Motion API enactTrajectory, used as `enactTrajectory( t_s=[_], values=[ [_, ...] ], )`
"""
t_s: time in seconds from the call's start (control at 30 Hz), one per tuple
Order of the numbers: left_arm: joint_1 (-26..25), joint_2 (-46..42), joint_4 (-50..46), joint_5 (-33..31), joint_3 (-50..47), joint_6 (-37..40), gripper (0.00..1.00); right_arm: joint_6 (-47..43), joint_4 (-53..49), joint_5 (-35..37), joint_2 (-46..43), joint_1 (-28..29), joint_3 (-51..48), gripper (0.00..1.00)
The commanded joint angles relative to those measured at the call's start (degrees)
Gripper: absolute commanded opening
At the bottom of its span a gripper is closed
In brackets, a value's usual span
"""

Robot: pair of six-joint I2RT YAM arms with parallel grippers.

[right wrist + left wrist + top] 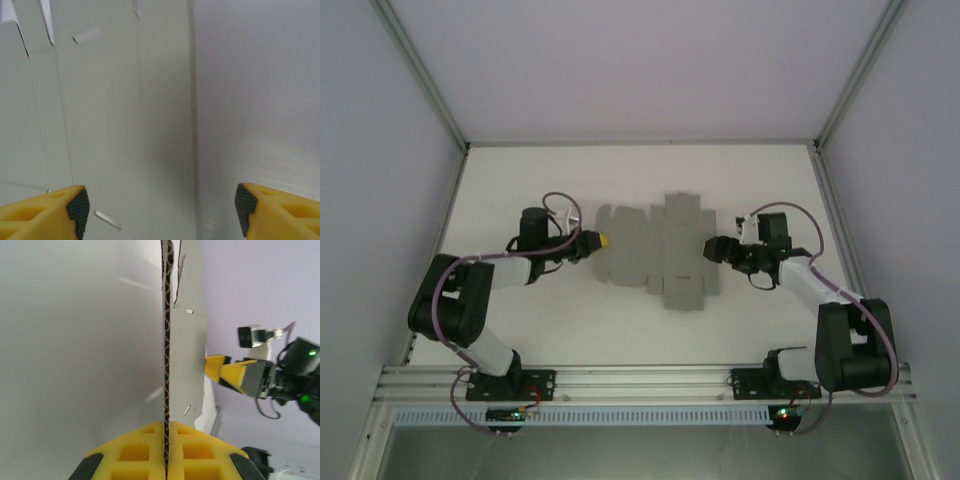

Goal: Assemble paper box

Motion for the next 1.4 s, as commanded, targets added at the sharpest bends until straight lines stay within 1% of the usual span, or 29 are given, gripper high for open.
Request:
enactTrajectory(
  t_s=[0.0, 0.1, 0.27, 0.4, 0.43, 0.5, 0.53, 0.57, 0.63, 0.7, 0.73, 0.77, 0.8, 0.83, 0.9, 0.97, 1.0, 1.03, 1.1, 1.17, 1.23, 1.3, 1.37],
  values=[
    [1.12, -1.84, 10.13, 4.37, 1.21, -8.08, 0.00, -2.57, -1.35, -7.09, 0.26, -0.23, 3.56, 0.76],
    [1.50, -3.75, 9.31, 4.83, 1.98, -8.72, 0.00, -3.17, -1.98, -8.01, -0.74, -0.32, 4.44, 0.72],
    [1.58, -7.35, 0.72, 4.14, 3.26, -3.16, 0.00, -2.91, -2.14, -7.03, -2.96, -1.26, 5.86, 0.62],
    [1.84, -9.31, -0.75, 2.53, 2.58, -2.56, 0.00, -2.88, -3.07, -9.77, -3.26, -1.63, 6.93, 0.44],
    [1.94, -9.64, -0.85, 2.38, 2.44, -2.44, 0.00, -3.04, -3.42, -10.10, -3.34, -1.64, 7.11, 0.41],
    [2.11, -10.35, -1.59, 1.28, 2.06, -2.21, 0.00, -3.55, -3.82, -10.34, -3.81, -1.64, 7.21, 0.31],
    [2.28, -10.75, -1.86, 0.82, 1.92, -2.01, 0.00, -3.87, -3.83, -10.28, -4.20, -1.63, 7.13, 0.25],
    [2.33, -10.99, -2.24, 0.15, 1.68, -2.04, 0.00, -4.12, -3.75, -10.30, -4.55, -1.64, 7.01, 0.16],
    [2.38, -11.34, -2.21, -0.09, 1.38, -1.48, 0.00, -4.99, -3.47, -9.73, -5.22, -1.55, 6.98, 0.00],
    [2.44, -11.57, -4.98, -0.73, 1.88, 0.13, 0.00, -6.05, -3.72, -8.39, -5.67, -0.99, 7.22, 0.00],
    [2.54, -11.75, -8.07, -1.60, 2.37, 1.69, 0.13, -6.56, -4.00, -7.21, -5.78, -0.40, 7.35, 0.00],
    [2.65, -12.26, -12.53, -3.56, 2.98, 4.08, 0.44, -8.14, -5.12, -5.77, -5.68, 0.35, 7.86, 0.00],
    [2.57, -13.04, -18.14, -6.85, 3.58, 7.30, 0.88, -10.47, -6.63, -3.90, -5.35, 1.35, 8.60, 0.00],
    [2.55, -14.00, -23.32, -10.38, 4.11, 9.92, 1.00, -12.54, -8.49, -1.72, -4.79, 2.50, 9.54, 0.00],
    [2.55, -16.42, -34.39, -19.21, 5.53, 14.90, 1.00, -18.72, -12.88, 4.33, -2.86, 5.45, 12.38, 0.00],
    [2.55, -18.71, -42.16, -26.92, 6.71, 18.05, 0.99, -24.83, -14.72, 10.72, -0.73, 8.97, 14.44, 0.00],
    [2.55, -19.85, -44.77, -29.74, 7.23, 19.22, 1.00, -29.22, -14.54, 13.74, 0.55, 10.59, 15.30, 0.00],
    [2.56, -20.67, -46.32, -30.78, 7.72, 20.19, 1.00, -33.21, -13.81, 16.53, 1.78, 12.05, 16.00, 0.00],
    [2.54, -21.48, -48.34, -31.10, 9.37, 21.39, 1.00, -42.12, -10.78, 25.08, 4.32, 15.40, 17.23, 0.00],
    [2.60, -21.38, -47.72, -29.73, 10.74, 21.41, 1.00, -50.24, -5.98, 32.19, 7.07, 18.10, 18.28, 0.00],
    [2.55, -20.38, -45.89, -27.54, 12.09, 20.54, 0.99, -56.95, -1.43, 36.66, 9.67, 20.45, 19.25, 0.00],
    [2.31, -18.60, -44.60, -24.64, 14.83, 19.97, 1.00, -62.83, 4.75, 42.63, 12.38, 22.81, 19.90, 0.01],
    [1.61, -16.47, -43.40, -22.72, 17.98, 19.42, 1.00, -69.91, 10.67, 46.43, 14.57, 24.89, 19.59, 0.02]
  ],
)
